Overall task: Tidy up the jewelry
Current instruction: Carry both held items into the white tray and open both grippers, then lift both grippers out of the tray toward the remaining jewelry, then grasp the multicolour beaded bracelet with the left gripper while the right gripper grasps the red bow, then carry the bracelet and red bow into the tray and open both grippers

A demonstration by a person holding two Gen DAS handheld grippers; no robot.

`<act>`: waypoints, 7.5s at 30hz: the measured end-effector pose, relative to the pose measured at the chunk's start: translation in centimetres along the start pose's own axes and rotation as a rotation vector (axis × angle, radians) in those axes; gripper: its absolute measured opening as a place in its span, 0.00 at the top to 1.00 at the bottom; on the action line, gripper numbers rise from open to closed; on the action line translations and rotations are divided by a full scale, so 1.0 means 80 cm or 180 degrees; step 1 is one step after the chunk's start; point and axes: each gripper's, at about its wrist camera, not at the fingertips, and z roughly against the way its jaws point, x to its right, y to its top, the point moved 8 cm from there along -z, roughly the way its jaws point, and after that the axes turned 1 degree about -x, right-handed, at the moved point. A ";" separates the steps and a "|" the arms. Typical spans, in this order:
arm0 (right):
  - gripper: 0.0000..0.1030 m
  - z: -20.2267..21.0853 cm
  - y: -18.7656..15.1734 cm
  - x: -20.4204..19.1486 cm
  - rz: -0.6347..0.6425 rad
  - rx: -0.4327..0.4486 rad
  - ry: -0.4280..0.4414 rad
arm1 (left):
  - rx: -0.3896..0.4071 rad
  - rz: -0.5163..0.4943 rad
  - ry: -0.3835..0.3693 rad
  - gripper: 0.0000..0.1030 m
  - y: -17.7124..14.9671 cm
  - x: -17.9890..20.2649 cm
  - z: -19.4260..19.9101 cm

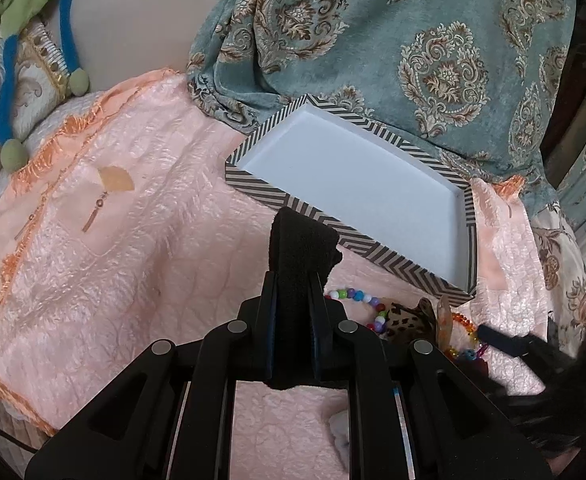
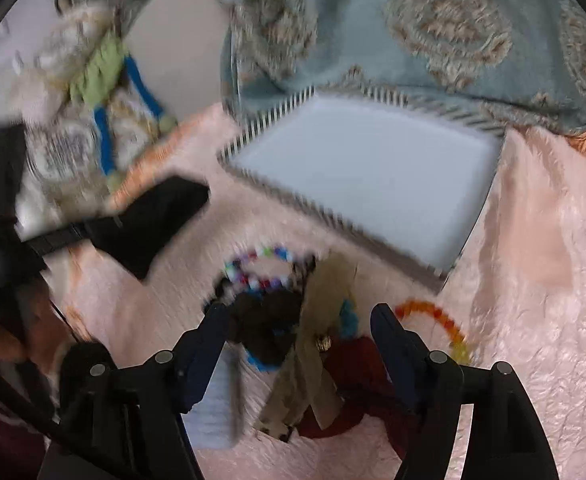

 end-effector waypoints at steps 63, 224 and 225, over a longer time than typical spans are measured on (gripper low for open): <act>0.30 0.070 0.065 0.083 -0.0485 0.0584 -0.0307 | 0.0010 0.0064 0.0252 0.41 0.020 0.024 -0.033; 0.84 0.017 0.059 0.064 -0.0402 0.0341 0.0007 | -0.0265 -0.0339 -0.0116 0.92 0.072 0.122 -0.056; 0.84 0.015 0.061 0.065 -0.0414 0.0339 0.0005 | -0.0261 -0.0353 -0.0117 0.92 0.074 0.125 -0.057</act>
